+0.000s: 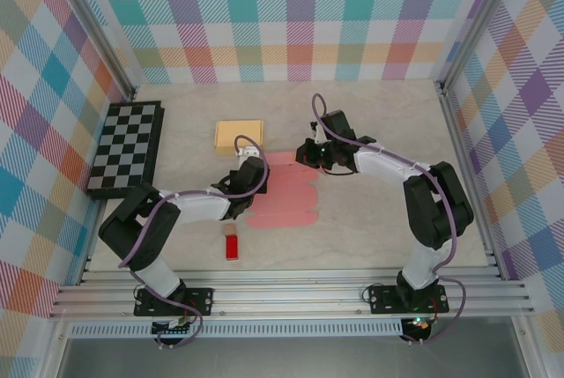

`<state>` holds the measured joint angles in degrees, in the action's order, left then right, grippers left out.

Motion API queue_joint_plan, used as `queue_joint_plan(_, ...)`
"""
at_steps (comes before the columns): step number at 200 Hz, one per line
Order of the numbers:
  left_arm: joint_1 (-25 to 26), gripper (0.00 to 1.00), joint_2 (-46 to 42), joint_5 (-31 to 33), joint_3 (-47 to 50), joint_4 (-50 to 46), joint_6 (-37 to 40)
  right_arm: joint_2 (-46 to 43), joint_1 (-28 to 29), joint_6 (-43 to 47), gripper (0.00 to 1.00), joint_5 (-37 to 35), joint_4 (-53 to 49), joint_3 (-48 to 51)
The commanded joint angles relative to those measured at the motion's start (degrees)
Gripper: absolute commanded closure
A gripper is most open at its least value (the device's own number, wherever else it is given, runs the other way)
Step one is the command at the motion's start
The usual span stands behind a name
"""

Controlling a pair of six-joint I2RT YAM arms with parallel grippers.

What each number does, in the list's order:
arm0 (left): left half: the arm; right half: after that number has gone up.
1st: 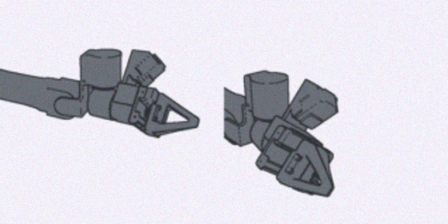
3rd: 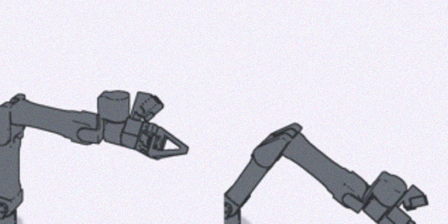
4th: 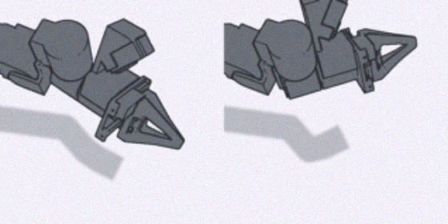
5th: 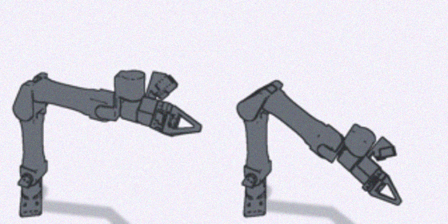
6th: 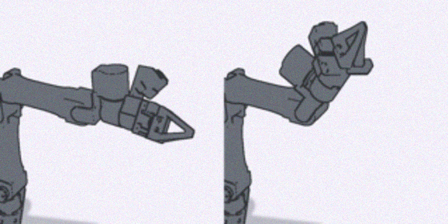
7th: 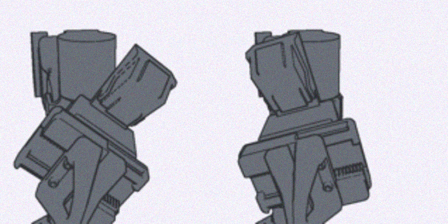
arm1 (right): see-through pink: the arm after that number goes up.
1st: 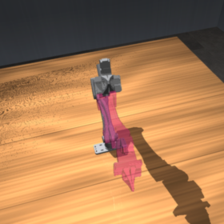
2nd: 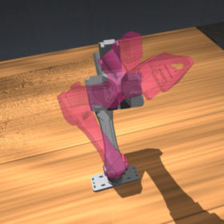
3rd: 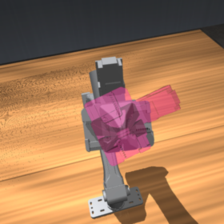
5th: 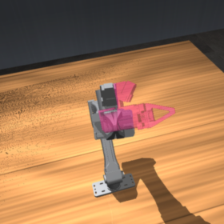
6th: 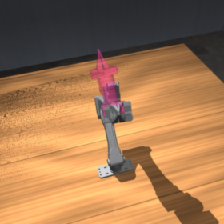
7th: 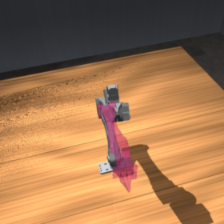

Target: Fold the paper box

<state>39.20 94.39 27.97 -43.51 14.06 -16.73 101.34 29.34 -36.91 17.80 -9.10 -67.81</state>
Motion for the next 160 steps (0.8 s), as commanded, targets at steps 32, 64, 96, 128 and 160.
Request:
queue_joint_plan(32,0.70,1.00,0.96,0.28,-1.84,-4.96,-2.70,-4.25,0.01,0.27,0.60,-5.53,-1.67,2.65)
queue_joint_plan(64,0.68,1.00,0.90,1.13,-2.18,-6.63,-4.03,-7.23,-0.22,3.43,0.59,-8.88,-4.80,4.07)
queue_joint_plan(96,0.70,1.00,0.88,0.97,-2.20,-7.03,-4.75,-10.43,-1.79,3.47,0.61,-10.68,-1.78,10.13)
queue_joint_plan(128,0.66,1.00,0.88,0.17,-2.33,-7.08,-4.80,-7.40,-3.19,4.69,0.68,-9.81,0.33,10.55)
queue_joint_plan(160,0.70,1.00,0.58,-0.02,-2.40,-7.55,-5.07,-3.78,-4.15,4.16,0.70,-11.64,3.46,10.68)
